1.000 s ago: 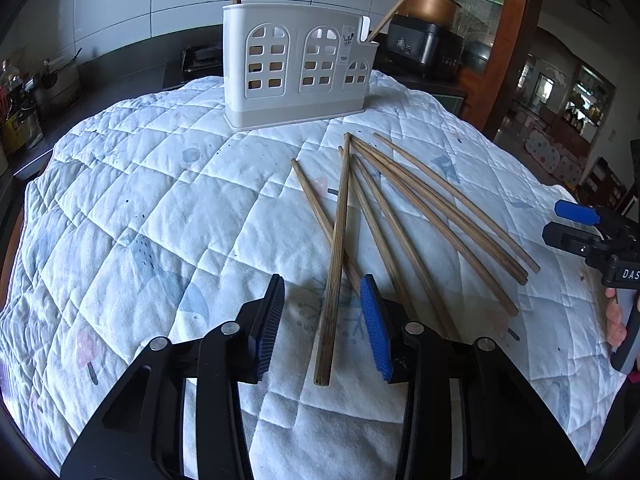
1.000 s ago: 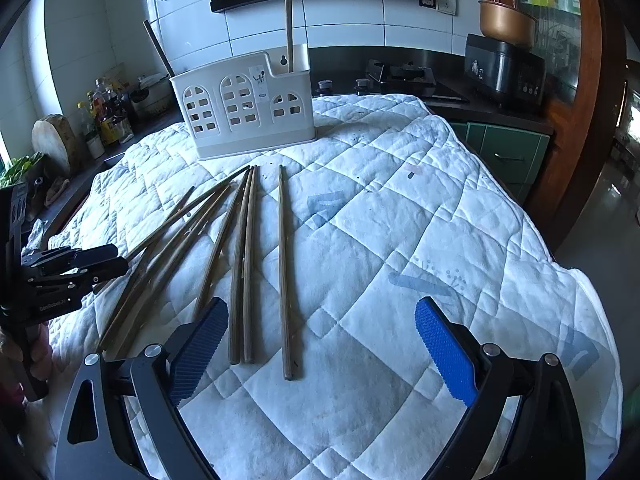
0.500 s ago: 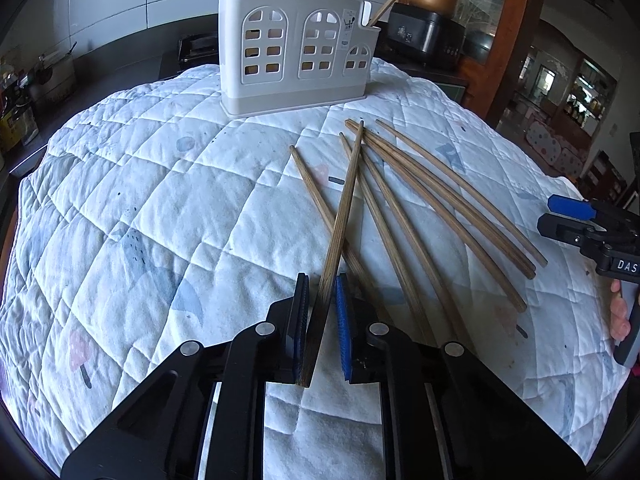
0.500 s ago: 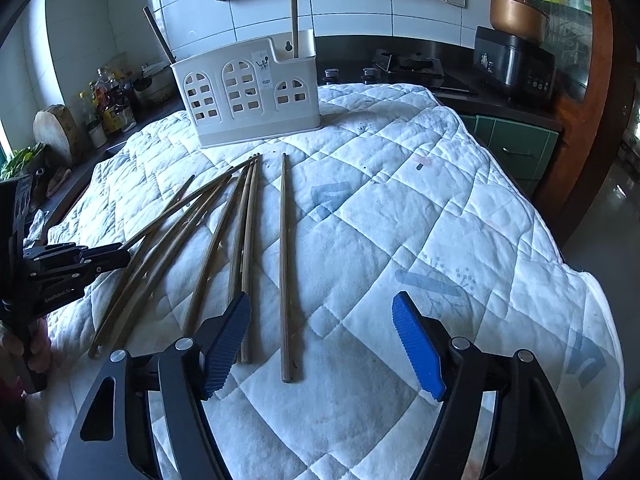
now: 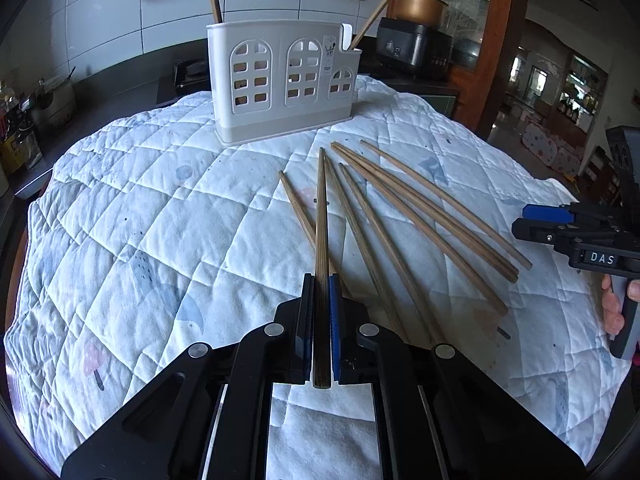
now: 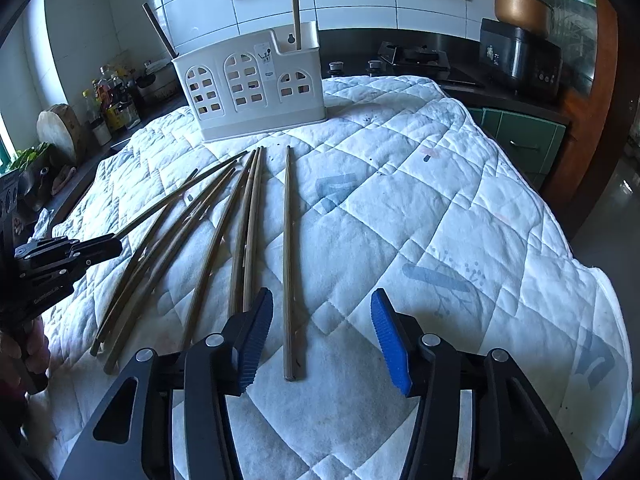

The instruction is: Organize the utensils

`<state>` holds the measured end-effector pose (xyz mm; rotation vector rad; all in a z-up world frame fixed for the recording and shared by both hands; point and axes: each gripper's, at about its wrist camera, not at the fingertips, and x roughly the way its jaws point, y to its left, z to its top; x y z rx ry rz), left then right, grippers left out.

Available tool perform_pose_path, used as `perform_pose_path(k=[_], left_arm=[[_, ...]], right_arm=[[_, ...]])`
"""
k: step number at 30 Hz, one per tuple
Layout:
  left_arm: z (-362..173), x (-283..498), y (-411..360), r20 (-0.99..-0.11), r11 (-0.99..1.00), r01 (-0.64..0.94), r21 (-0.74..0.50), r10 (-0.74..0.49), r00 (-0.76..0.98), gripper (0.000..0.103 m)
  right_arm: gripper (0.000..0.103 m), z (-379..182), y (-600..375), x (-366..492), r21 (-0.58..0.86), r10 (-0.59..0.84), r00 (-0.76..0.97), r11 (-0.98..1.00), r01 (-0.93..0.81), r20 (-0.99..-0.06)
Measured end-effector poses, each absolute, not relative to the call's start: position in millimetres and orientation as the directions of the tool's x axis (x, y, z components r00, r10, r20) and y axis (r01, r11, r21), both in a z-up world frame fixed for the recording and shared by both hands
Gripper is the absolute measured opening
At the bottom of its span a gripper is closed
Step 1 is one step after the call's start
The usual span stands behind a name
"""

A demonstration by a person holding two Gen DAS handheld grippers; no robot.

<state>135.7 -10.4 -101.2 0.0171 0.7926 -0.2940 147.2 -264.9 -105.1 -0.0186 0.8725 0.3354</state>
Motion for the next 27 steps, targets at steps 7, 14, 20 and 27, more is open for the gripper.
perform_pose_path(k=[7, 14, 20, 27], left_arm=[[-81, 128, -8, -0.660, 0.955, 0.276, -0.113, -0.280, 0.697, 0.006], [-75, 127, -8, -0.649, 0.951, 0.282, -0.125, -0.293, 0.702, 0.006], [-74, 127, -6, -0.647, 0.951, 0.278, -0.138, -0.299, 0.701, 0.006], [-64, 125, -3, -0.626, 0.948, 0.277, -0.156, -0.312, 0.714, 0.006]], right_arm=[[0.034, -110, -260, 150, 0.114, 0.282, 0.578, 0.944, -0.310, -0.766], [0.022, -119, -244, 154, 0.098, 0.290, 0.546, 0.931, -0.353, -0.786], [0.008, -123, -235, 156, 0.041, 0.248, 0.555, 0.933, -0.358, -0.794], [0.007, -105, -241, 147, 0.020, 0.237, 0.605, 0.939, -0.342, -0.760]])
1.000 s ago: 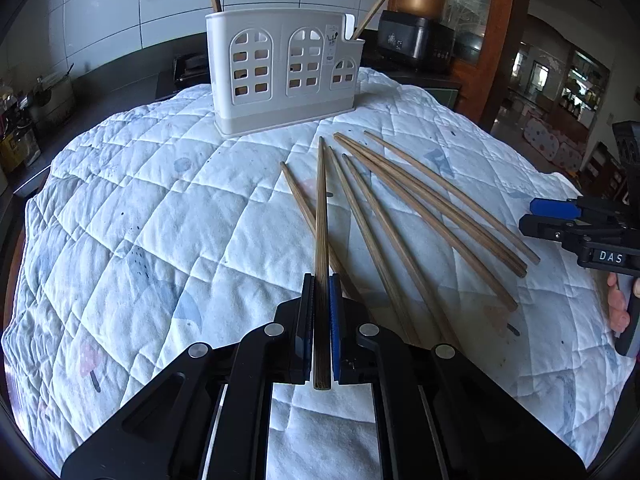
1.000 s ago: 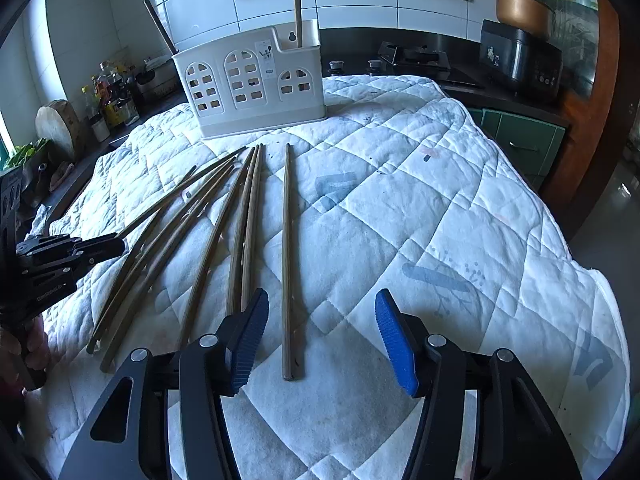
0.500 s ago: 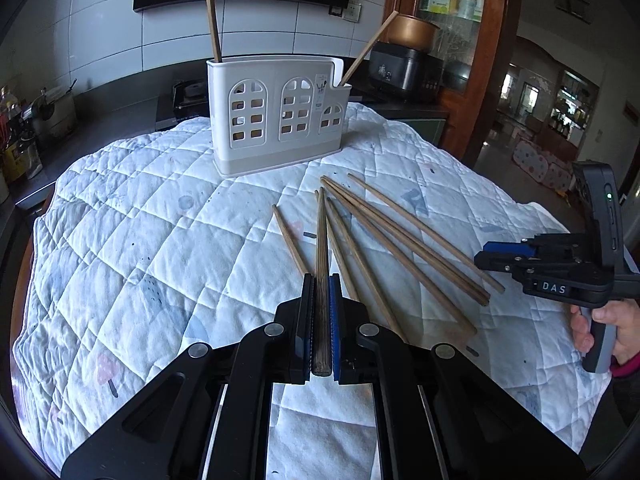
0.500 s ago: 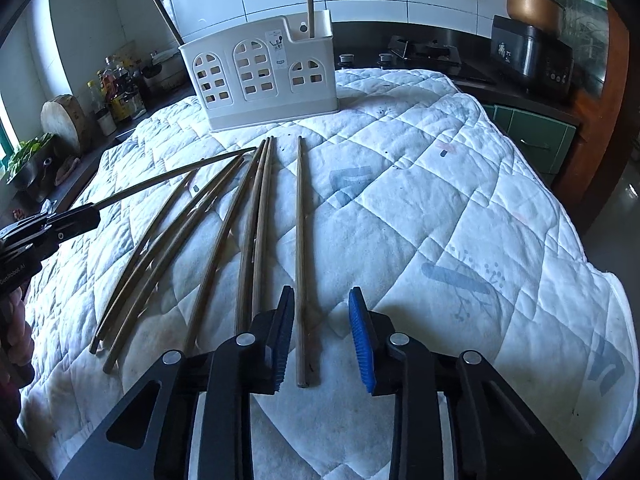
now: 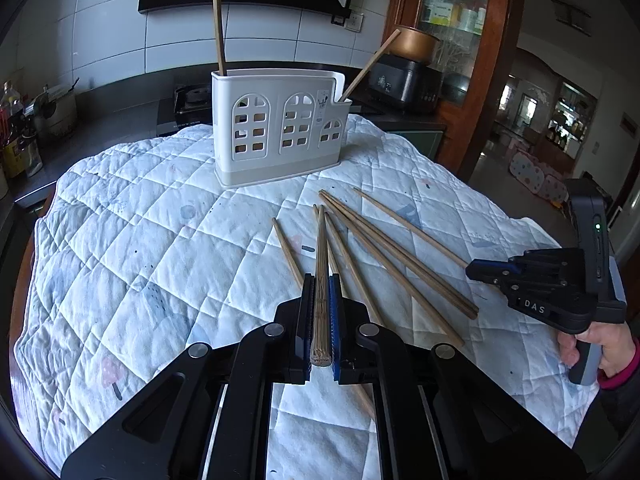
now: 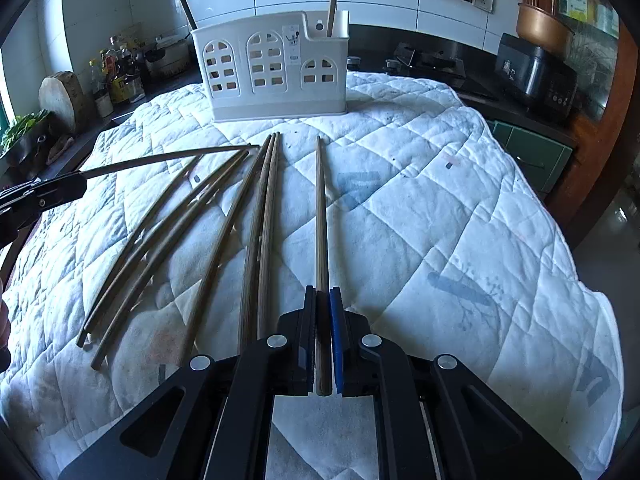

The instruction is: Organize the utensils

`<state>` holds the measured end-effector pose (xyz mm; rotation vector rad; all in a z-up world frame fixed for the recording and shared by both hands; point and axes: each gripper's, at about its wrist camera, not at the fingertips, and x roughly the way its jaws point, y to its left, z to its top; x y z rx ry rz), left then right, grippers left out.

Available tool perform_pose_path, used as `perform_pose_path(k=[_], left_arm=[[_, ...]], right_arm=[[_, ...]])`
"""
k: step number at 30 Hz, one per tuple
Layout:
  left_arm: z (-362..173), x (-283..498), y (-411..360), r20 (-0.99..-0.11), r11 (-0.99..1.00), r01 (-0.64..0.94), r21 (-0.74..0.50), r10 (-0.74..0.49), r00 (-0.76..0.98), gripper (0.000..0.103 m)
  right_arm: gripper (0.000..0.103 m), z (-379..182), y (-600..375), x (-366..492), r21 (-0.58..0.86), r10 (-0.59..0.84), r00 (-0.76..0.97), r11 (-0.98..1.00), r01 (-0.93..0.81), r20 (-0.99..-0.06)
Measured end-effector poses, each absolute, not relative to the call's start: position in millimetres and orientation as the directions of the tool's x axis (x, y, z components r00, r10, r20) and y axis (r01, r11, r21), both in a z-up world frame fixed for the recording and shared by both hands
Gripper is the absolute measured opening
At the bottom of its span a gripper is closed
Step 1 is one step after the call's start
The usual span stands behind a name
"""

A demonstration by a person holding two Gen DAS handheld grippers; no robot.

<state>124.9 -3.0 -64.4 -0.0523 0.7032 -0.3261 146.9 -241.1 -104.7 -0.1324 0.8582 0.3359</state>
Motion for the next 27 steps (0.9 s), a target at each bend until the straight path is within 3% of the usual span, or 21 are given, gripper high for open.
perform_pose_path(k=[7, 27], left_arm=[[-62, 123, -2, -0.613, 0.946, 0.270, -0.178, -0.321, 0.721, 0.006], [-72, 129, 15, -0.574, 0.914, 0.227, -0.337, -0.391, 0.719, 0.006]], right_arm=[[0.007, -78, -241, 139, -0.001, 0.243, 0.651, 0.937, -0.350, -0.719], [0.007, -81, -239, 140, 0.009, 0.245, 0.645, 0.938, -0.346, -0.724]])
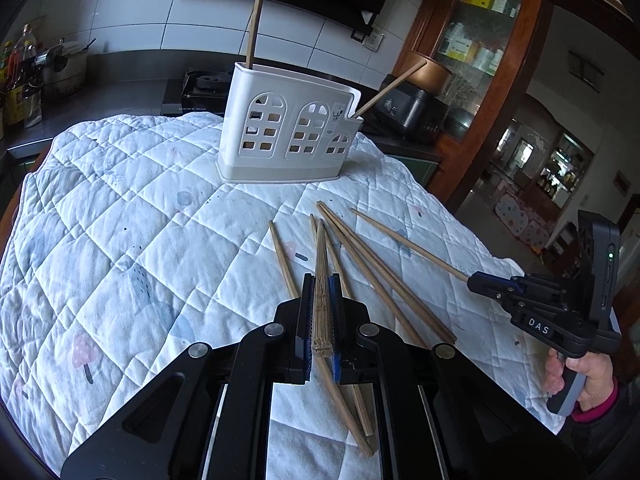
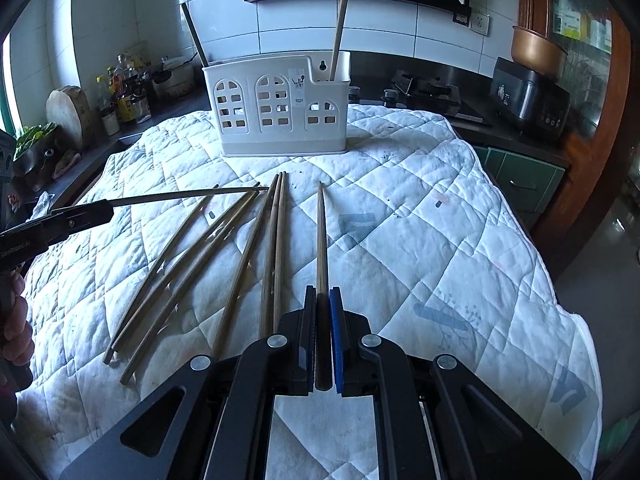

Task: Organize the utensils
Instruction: 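Carry the left tool's chopstick toward the holder while the right tool carries its own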

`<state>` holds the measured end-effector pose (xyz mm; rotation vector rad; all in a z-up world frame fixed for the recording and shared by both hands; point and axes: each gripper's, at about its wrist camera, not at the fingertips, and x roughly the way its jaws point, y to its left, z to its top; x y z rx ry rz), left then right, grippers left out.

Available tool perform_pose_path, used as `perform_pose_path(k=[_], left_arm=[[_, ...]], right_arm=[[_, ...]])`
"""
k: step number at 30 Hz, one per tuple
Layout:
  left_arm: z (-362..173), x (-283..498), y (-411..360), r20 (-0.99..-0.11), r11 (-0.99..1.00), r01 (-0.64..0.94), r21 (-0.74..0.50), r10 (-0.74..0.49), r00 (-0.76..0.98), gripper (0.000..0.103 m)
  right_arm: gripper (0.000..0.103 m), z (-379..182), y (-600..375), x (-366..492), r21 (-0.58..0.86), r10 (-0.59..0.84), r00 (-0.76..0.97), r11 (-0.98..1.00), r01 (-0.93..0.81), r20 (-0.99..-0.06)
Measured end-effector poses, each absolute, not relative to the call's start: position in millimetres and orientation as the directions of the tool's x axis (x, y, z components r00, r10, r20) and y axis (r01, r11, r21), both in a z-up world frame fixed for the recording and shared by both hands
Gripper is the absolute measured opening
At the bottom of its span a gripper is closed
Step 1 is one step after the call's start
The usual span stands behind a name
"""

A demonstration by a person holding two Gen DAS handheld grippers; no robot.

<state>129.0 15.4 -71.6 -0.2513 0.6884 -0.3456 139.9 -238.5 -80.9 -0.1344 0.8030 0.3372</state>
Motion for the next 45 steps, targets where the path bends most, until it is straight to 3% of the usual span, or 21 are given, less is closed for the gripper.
perform_pose_path(k=[12, 26, 45], left_arm=[[-68, 129, 16, -0.558, 0.919, 0.211, -0.334, -0.373, 0.741, 0.006], [-45, 121, 21, -0.508, 0.915, 0.238, -0.326, -0.382, 0.772, 0.006], [-51, 131, 23, -0.488, 0.897, 0.218, -0.386, -0.399, 0.777, 0.007]], right_arm=[[0.007, -70, -238, 139, -0.003, 0.246, 0.659, 0.936, -0.353, -0.711], [0.007, -5, -229, 142, -0.039, 0.292, 0.721, 0.914, -0.405, -0.629], [0.007, -11, -226, 142, -0.034, 0.293, 0.714, 0.914, -0.405, -0.636]])
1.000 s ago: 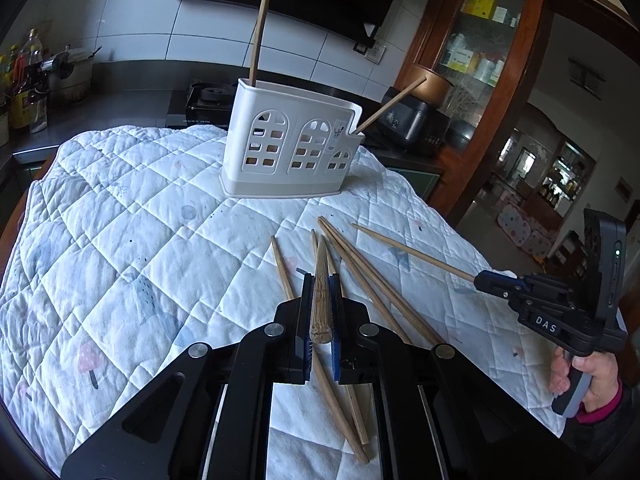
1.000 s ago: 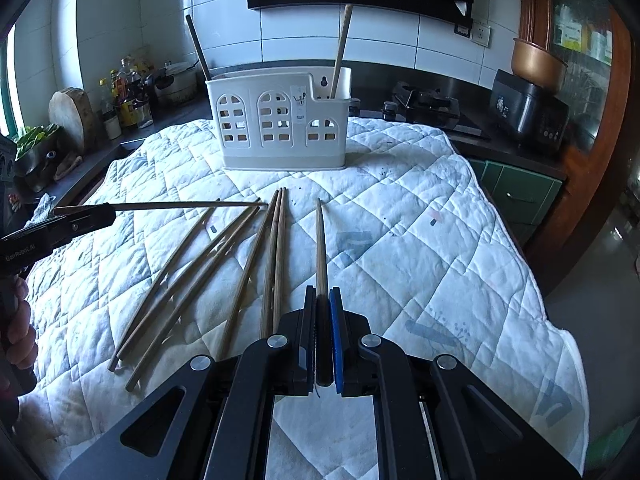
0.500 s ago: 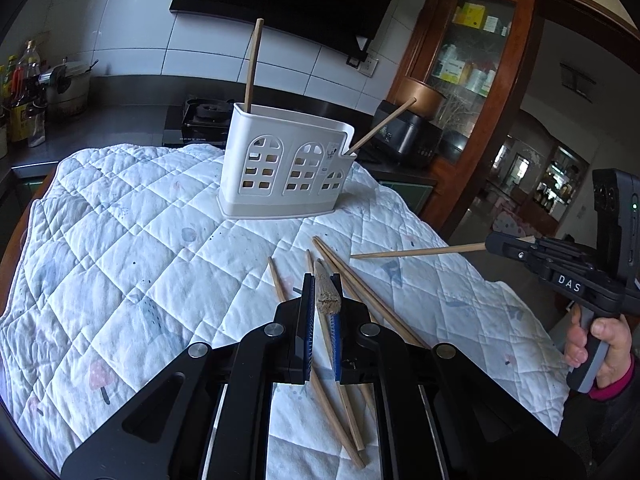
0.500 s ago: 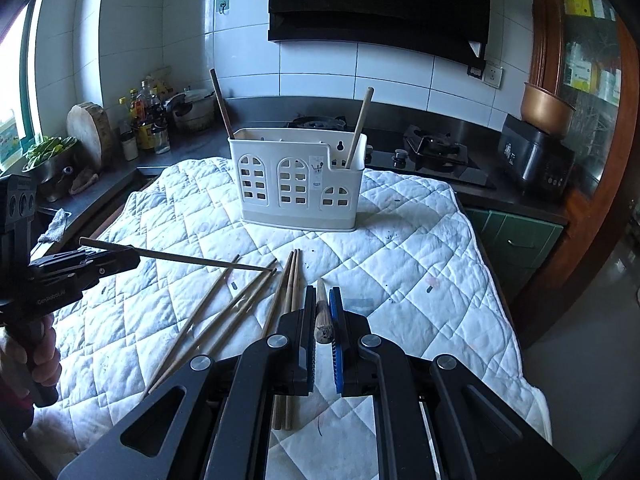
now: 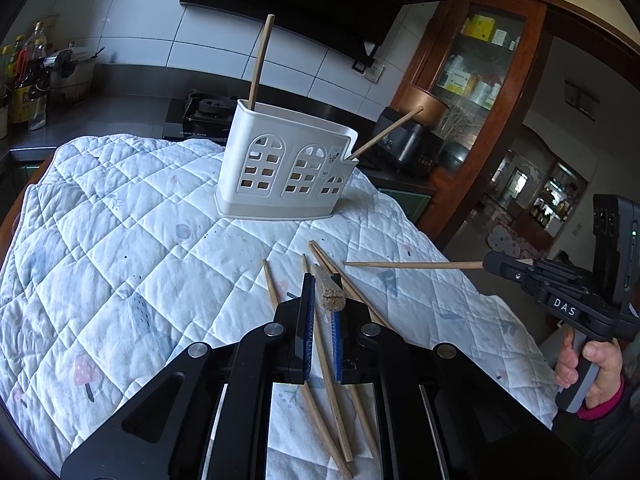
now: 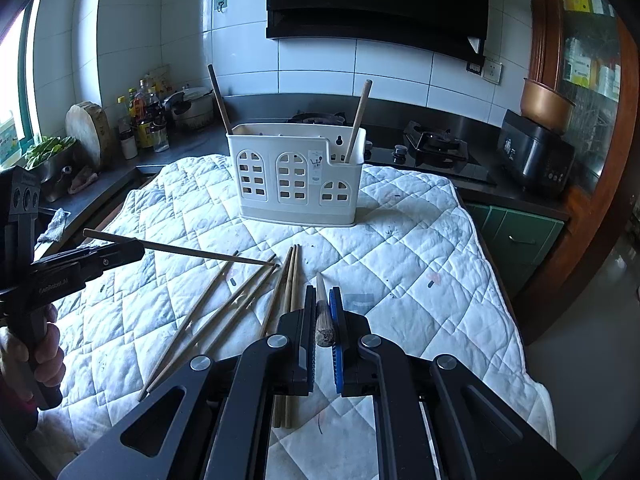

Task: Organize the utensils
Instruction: 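Carry the left tool's chopstick toward the holder while the right tool carries its own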

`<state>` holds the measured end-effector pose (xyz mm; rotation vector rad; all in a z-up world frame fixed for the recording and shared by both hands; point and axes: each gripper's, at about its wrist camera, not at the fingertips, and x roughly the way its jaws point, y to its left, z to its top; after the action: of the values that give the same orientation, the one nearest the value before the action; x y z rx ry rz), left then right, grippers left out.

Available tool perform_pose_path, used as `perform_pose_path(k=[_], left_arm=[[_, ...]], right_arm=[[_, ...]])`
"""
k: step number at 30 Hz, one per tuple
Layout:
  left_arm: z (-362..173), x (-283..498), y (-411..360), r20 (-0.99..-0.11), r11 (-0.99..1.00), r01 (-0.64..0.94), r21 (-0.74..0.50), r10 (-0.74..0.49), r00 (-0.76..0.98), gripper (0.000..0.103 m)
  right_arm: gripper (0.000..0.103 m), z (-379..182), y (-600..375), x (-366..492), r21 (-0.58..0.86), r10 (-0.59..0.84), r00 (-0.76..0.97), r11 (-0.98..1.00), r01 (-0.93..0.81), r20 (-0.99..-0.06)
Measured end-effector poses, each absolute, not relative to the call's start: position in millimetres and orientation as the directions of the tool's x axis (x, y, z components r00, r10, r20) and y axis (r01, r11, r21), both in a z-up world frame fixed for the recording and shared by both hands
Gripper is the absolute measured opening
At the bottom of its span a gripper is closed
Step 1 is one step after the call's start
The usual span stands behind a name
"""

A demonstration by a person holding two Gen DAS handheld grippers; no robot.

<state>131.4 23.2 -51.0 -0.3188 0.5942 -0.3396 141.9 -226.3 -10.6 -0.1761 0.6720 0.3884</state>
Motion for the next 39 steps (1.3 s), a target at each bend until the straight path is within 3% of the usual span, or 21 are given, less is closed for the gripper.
perform_pose_path(k=[39], left_arm=[[-52.3, 129.8, 20.9, -0.469, 0.886, 0.210, -0.412, -0.405, 0.785, 0.008]], right_arm=[[0.007, -10.1, -228.2, 141.9, -0.031, 0.292, 0.713, 0.915, -0.403, -0.637]])
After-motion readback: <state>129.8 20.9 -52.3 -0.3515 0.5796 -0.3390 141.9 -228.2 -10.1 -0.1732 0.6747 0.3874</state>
